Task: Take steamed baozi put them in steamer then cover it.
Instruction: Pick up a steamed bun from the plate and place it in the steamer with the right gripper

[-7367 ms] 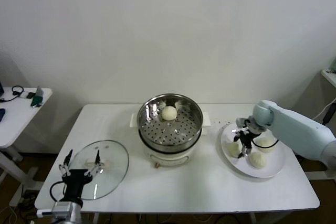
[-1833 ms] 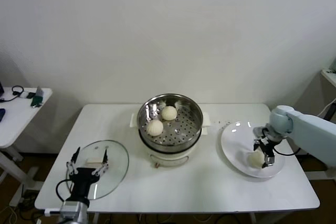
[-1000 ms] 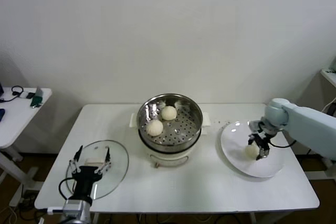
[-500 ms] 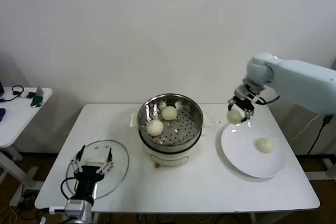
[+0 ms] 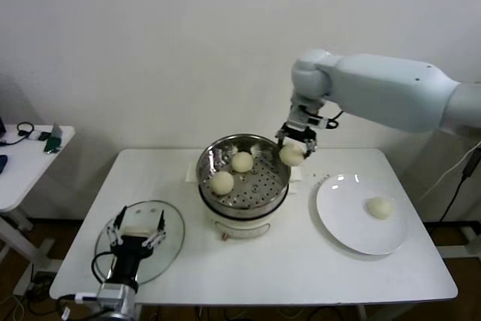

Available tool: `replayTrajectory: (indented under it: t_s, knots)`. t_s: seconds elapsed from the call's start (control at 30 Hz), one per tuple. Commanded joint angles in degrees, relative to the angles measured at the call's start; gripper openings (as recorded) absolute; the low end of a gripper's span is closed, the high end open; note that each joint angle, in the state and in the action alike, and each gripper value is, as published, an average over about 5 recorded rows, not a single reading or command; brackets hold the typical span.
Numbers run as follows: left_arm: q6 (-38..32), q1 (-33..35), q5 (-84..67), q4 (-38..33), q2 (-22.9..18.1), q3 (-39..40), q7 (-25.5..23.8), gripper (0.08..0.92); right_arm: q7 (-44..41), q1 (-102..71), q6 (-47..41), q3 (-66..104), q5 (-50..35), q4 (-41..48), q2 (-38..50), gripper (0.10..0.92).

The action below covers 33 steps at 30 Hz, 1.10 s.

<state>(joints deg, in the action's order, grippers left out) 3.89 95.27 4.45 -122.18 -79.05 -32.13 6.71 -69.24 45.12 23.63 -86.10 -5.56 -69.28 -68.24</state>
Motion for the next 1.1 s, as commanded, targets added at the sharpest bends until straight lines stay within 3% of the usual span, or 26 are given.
replayTrajectory:
  t_s: [0.03, 1.1]
  knots:
    - [-0.08, 0.1, -0.11, 0.16, 0.2, -0.23, -0.06, 0.823, -0.48, -2.52, 4.43, -0.32, 2.99, -0.04, -10.52, 0.705]
    - [1.36, 1.27, -6.8, -0.25, 0.44, -1.65, -0.24, 0.823, -0.21, -11.76, 7.32, 0.87, 8.65, 2.8, -13.29, 0.733]
